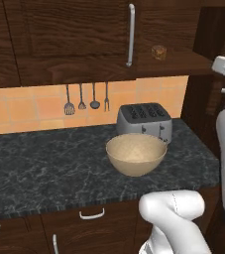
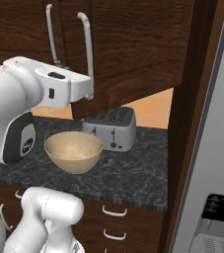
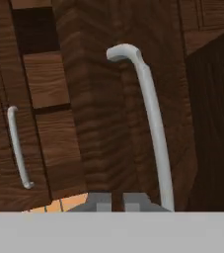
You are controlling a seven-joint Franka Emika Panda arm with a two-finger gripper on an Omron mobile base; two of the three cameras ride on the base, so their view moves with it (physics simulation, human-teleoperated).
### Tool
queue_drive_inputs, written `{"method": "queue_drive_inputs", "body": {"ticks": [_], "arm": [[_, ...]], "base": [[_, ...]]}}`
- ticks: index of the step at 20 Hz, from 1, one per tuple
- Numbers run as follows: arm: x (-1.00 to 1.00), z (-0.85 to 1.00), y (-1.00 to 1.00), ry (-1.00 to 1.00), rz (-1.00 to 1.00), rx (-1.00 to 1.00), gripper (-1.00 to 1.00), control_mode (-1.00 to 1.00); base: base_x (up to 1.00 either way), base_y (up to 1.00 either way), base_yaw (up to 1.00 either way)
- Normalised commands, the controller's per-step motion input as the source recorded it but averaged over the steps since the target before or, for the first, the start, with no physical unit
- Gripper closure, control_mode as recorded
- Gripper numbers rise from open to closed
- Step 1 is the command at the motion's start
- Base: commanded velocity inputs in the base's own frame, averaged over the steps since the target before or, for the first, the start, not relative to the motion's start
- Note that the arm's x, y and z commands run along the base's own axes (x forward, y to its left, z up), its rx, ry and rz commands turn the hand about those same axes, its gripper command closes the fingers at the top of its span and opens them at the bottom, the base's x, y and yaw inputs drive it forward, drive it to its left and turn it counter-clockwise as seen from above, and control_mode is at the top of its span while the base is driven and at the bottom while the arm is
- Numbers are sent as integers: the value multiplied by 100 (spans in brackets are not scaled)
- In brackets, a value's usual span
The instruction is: Open the cabinet, pick up the bread from the cabinet and place it in the basket. Then move the basket to the dining counter.
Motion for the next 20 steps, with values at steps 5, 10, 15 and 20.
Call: {"method": "queue_drive_inputs", "body": {"ticks": [5, 10, 15, 20], "arm": [[-87, 13, 100, -20, -18, -9, 100, -100], [21, -23, 98, 11, -21, -8, 100, -100], [85, -32, 43, 18, -23, 0, 100, -100], [96, -22, -19, 16, -4, 17, 100, -100]], "base": [[0, 0, 0], [0, 0, 0], [0, 0, 0], [0, 0, 0]]}}
